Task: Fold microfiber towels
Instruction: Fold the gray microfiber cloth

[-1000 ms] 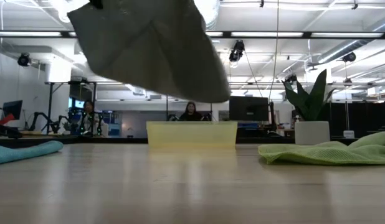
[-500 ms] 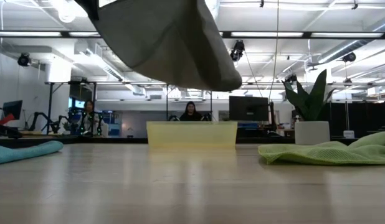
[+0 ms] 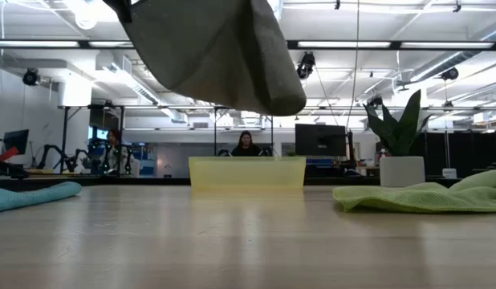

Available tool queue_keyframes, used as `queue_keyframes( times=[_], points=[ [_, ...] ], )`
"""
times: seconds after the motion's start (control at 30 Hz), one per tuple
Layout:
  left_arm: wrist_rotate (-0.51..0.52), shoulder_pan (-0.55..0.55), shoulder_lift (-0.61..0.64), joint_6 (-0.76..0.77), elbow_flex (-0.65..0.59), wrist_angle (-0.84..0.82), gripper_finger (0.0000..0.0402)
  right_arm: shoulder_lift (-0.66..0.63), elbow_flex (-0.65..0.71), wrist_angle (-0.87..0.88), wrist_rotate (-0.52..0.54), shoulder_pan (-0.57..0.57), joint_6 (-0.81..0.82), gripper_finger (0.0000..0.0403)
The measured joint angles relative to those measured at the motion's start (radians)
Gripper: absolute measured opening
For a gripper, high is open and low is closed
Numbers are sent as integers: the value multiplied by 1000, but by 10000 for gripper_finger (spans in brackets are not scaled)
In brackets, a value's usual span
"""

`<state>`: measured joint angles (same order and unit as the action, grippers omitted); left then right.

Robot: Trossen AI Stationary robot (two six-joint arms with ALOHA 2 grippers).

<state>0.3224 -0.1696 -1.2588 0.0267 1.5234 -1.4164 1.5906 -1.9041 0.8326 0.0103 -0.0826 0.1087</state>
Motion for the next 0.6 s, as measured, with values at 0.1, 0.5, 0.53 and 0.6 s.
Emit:
queue_keyframes(
  times=[0.1,0.5,0.53,0.6],
  points=[
    [29,6,3,26,0,-27,0,3,0,-16,-146,-13,-12,8],
    [221,46,19,263,2,-56,0,29,0,54,-292,-14,13,8],
    [167,43,20,255,2,-34,0,32,0,33,-417,-12,6,8],
    [96,33,17,207,1,-21,0,36,0,43,-385,-9,8,8]
  ],
)
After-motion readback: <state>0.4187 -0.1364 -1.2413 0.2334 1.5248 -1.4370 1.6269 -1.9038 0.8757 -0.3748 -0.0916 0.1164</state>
